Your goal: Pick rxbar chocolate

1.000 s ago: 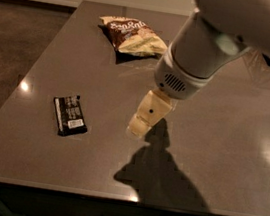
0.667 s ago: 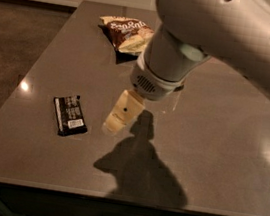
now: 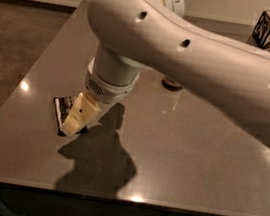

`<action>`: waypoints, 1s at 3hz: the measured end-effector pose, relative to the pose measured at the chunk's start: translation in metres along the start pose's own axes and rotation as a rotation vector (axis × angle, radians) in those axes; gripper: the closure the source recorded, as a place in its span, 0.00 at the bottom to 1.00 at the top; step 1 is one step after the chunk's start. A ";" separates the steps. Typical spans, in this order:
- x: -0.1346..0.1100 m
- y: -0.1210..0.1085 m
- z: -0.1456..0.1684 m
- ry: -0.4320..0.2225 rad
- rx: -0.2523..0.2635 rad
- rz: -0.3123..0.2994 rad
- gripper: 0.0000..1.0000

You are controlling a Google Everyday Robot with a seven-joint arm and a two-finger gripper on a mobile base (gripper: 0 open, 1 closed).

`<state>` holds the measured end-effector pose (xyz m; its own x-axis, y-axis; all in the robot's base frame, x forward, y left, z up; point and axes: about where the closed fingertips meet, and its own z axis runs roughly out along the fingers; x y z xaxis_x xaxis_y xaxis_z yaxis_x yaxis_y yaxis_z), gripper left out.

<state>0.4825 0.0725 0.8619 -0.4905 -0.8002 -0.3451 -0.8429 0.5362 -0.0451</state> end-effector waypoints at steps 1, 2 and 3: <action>-0.021 0.013 0.023 0.030 -0.011 0.031 0.00; -0.037 0.026 0.040 0.055 -0.022 0.042 0.00; -0.046 0.034 0.050 0.083 -0.024 0.048 0.16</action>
Offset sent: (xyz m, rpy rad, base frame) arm 0.0079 0.0850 -0.0387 -0.0412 0.0903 -0.0463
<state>0.4876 0.1412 0.8291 -0.5464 -0.7936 -0.2677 -0.8224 0.5689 -0.0080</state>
